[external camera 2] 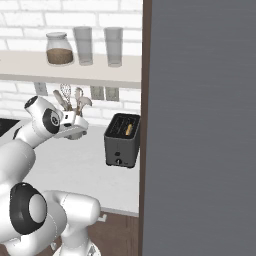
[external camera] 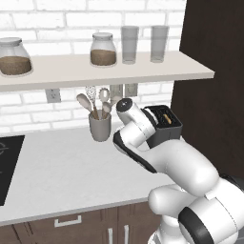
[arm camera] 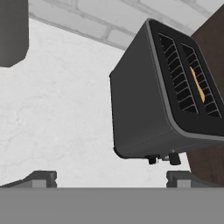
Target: Start the toaster. Once the lever pops up, take the bread to the plate on the dining counter.
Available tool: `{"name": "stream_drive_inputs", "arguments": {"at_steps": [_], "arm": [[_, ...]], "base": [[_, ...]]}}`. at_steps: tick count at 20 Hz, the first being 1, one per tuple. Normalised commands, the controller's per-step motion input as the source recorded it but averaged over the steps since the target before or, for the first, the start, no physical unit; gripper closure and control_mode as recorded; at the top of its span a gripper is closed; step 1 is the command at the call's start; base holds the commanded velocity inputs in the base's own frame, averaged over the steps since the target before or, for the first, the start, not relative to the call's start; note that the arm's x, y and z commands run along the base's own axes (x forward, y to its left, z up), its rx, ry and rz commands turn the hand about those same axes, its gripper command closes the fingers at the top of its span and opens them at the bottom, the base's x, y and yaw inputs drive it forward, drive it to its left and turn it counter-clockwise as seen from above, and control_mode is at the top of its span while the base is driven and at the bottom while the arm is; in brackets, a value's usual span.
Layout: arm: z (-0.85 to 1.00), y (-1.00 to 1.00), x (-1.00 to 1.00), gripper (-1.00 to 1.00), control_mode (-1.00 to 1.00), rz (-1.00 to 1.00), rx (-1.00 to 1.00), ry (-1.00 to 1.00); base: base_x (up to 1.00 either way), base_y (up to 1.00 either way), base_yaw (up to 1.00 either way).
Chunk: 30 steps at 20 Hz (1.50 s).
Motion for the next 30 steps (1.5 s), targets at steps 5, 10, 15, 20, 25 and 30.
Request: {"name": "stream_drive_inputs", "arguments": {"at_steps": [5, 10, 15, 20, 25, 30], "arm": [[0.0, 0.0, 0.0, -1.0, -1.0, 0.0, 0.0, 0.0], [0.0, 0.0, 0.0, -1.0, -1.0, 0.0, 0.0, 0.0], [0.0, 0.0, 0.0, -1.0, -1.0, 0.0, 0.0, 0.0], [0.0, 0.0, 0.0, -1.0, -1.0, 0.0, 0.0, 0.0], [0.0, 0.0, 0.0, -1.0, -1.0, 0.0, 0.0, 0.0], [0.0, 0.0, 0.0, -1.0, -1.0, 0.0, 0.0, 0.0]], "base": [[0.0, 0.0, 0.0], [0.0, 0.0, 0.0], [0.0, 0.0, 0.0], [0.0, 0.0, 0.0], [0.0, 0.0, 0.0], [0.0, 0.0, 0.0]]}}
